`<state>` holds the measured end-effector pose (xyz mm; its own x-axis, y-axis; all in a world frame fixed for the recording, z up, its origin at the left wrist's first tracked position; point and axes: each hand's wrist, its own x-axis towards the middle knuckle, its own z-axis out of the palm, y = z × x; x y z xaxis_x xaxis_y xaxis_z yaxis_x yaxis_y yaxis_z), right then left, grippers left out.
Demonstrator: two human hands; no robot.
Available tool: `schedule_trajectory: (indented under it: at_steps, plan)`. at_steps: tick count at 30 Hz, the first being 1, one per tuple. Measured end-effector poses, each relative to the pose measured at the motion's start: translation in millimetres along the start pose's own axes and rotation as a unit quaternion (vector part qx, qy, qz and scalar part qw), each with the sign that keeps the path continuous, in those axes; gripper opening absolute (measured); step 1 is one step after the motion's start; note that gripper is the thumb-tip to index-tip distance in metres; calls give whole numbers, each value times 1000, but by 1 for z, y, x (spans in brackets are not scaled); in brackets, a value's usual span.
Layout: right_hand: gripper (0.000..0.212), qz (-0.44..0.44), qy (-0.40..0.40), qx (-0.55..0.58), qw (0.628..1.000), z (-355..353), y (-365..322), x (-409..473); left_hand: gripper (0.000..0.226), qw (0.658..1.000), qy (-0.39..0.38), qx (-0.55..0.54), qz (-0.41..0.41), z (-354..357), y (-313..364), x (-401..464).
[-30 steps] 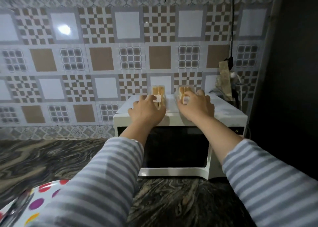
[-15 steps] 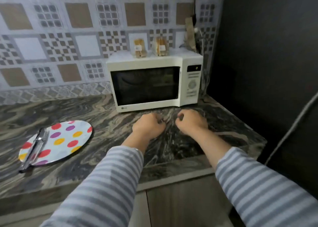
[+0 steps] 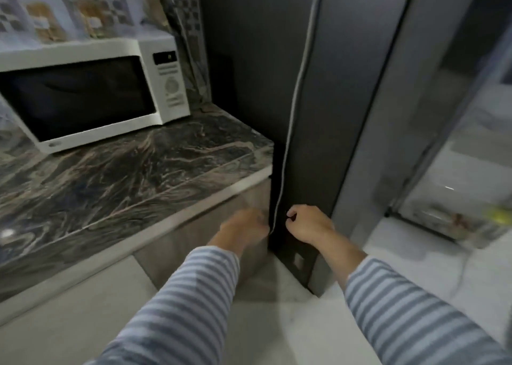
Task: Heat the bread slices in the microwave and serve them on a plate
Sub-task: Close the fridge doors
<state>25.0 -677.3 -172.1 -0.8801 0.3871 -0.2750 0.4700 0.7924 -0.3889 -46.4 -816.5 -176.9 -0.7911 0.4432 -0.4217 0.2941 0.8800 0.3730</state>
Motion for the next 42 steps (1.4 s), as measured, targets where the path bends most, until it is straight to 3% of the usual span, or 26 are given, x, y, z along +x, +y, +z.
schedule_trajectory:
  at_steps: [3,14,21,30,42]
  plan:
    - [29,52,-3,-3,999,-4,81,-25,41,995,-72,35,57,51,65,8]
    - [36,265,55,38,962,-81,366,-124,40,968,-137,69,201,220,326,1]
    - [37,341,121,105,926,-125,484,-132,37,944,-143,106,279,257,470,30]
    - [37,418,194,131,878,-218,611,-57,37,906,-139,157,367,277,651,135]
    - [36,465,243,148,838,-327,756,-3,36,866,-126,191,445,298,854,202]
